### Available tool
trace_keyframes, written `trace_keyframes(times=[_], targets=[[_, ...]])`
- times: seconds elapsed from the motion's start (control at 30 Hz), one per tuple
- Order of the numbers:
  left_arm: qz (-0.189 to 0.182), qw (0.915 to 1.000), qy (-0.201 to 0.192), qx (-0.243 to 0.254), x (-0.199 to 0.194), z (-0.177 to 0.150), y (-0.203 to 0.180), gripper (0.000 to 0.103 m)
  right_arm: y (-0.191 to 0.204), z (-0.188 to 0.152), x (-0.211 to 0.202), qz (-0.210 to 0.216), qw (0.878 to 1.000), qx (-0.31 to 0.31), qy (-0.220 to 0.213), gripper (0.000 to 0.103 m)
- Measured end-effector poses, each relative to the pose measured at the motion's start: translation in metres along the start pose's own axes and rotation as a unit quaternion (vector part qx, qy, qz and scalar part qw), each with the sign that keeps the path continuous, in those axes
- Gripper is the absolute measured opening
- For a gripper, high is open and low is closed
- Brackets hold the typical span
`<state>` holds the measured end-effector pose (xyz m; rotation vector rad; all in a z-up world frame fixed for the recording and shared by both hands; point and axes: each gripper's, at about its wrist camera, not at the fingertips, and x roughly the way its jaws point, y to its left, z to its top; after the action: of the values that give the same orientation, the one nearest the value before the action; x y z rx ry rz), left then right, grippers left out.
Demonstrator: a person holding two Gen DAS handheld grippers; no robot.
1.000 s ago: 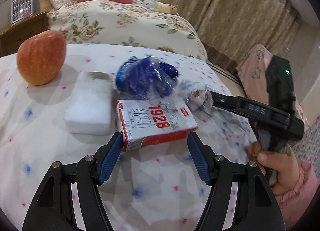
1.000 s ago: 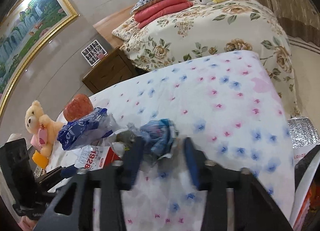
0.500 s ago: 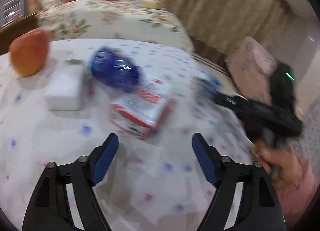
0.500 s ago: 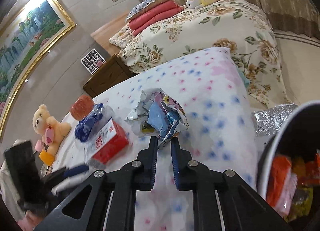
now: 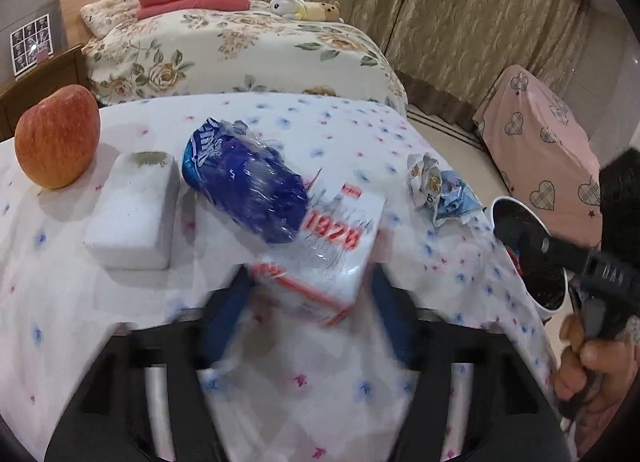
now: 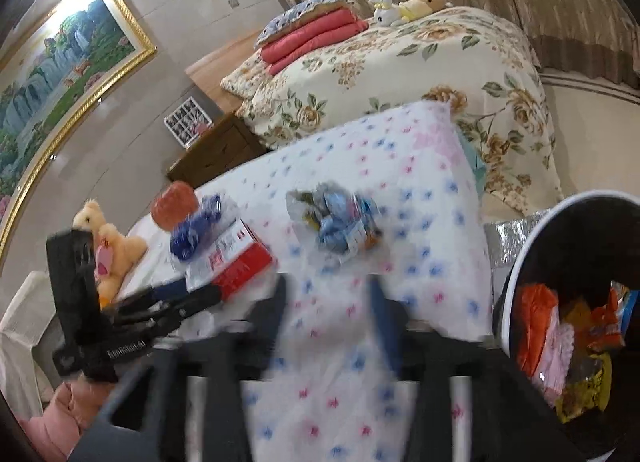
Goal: Collect trash
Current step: 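Grasp the blue-and-white wrapper with the right tool while the left tool grasps the red-and-white milk carton, then carry the wrapper and red-and-white milk carton over the bin with both tools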
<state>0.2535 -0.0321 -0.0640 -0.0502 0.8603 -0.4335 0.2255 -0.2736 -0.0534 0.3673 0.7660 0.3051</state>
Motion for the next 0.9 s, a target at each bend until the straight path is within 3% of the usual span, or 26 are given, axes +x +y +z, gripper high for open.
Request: trace_keyframes(times=[0.23,0.3,0.37,0.43,0.57,0.6,0.63,0.9], targets=[[-0.014,0.9997,0.009,-0.019,-0.016,-0.023,-0.014,0.055,-0.011,0.022,0.034,-0.029,0.999,0.012,0.005,0.061],[-0.002,0.9999,0.007,-0.014,-0.02,-0.028,-0.019,0.057,-0.016,0.023,0.044,-0.031,0.999,0.017,0.018,0.056],[0.011,0.9999,0.002,-0.011,-0.021,-0.027,-0.022,0.066,-0.017,0.021,0.047,-0.032,0.999,0.014,0.022,0.035],[0.02,0.9997,0.004,-0.016,-0.017,-0.025,-0.02,0.073,-0.016,0.02,0.044,-0.028,0.999,0.01,0.019,0.033],[0.016,0.9996,0.017,-0.016,-0.005,-0.021,-0.02,0.072,-0.014,0.012,0.027,-0.016,1.0,0.011,0.009,0.032],[0.017,0.9996,0.019,-0.01,-0.004,-0.022,-0.023,0.067,-0.013,0.01,0.024,-0.014,1.0,0.013,0.008,0.031],[0.017,0.9996,0.021,-0.002,-0.002,-0.022,-0.026,0.05,-0.013,0.008,0.02,-0.013,1.0,0.014,0.006,0.031],[-0.002,0.9996,0.016,0.024,-0.012,-0.032,-0.053,0.048,-0.015,-0.013,-0.017,-0.001,1.0,0.026,-0.01,0.031]])
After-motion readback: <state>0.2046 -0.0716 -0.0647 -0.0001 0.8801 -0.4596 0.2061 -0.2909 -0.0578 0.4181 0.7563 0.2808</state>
